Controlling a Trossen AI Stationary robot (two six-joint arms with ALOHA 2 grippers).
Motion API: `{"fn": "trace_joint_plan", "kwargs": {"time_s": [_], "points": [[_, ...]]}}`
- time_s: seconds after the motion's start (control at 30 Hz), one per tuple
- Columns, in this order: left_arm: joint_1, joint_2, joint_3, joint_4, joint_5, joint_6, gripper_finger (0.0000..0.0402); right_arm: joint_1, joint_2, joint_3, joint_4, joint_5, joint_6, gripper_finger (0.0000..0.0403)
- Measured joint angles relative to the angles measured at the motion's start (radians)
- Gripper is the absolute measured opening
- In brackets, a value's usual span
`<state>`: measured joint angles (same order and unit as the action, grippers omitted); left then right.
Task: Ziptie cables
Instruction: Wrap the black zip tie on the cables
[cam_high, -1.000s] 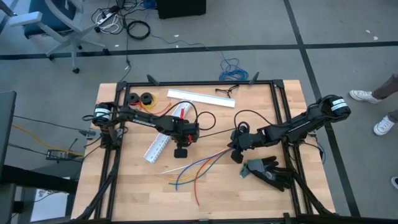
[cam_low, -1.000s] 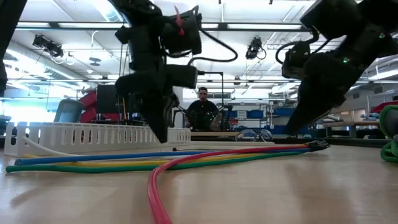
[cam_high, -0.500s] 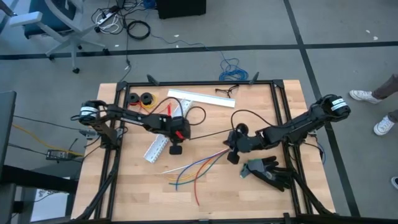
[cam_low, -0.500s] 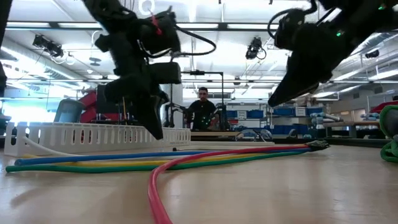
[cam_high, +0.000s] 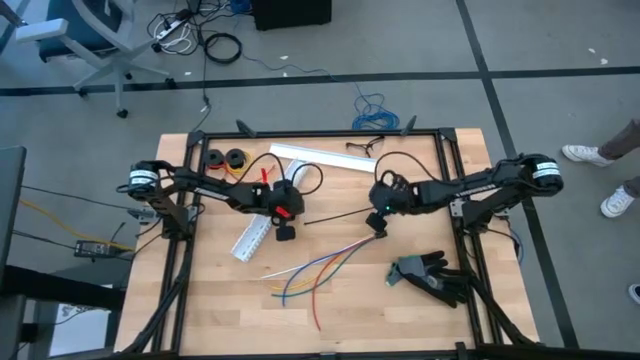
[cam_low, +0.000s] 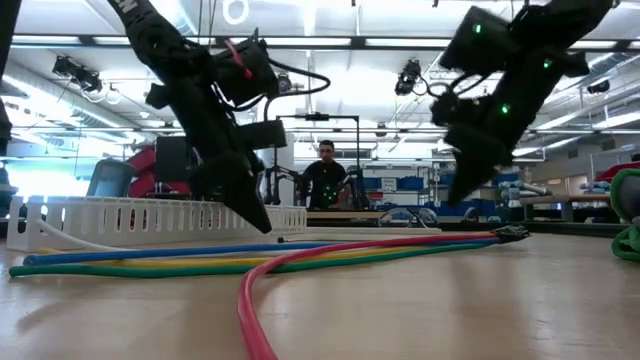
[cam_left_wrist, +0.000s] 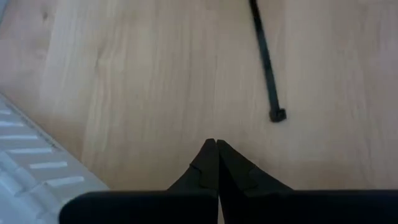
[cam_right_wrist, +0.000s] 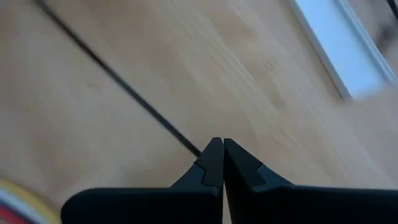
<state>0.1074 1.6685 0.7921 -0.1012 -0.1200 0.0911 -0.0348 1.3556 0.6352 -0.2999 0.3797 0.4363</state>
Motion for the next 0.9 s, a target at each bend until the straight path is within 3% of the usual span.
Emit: {"fn": "trace_joint_plan", "kwargs": {"time_s": [0.17,0.43,0.67,0.9], "points": [[0.002,0.021,0.003,-0.032,0.0,-0.101,0.0001,-0.032,0.005,-0.007,-0.169,0.045,0.176,0.0],[-0.003,0.044,0.001,0.028,0.029,-0.118,0.0001,-0.017,0.132,-0.048,-0.002,-0.057,0.177,0.0],[-0.003,0.085,0.001,0.127,0.064,-0.121,0.0001,0.008,0.244,0.039,0.089,-0.072,0.096,0.0001],[-0.002,0.121,0.002,0.231,0.149,-0.151,0.0001,0.018,0.263,0.086,0.285,-0.314,0.022,0.0]]}}
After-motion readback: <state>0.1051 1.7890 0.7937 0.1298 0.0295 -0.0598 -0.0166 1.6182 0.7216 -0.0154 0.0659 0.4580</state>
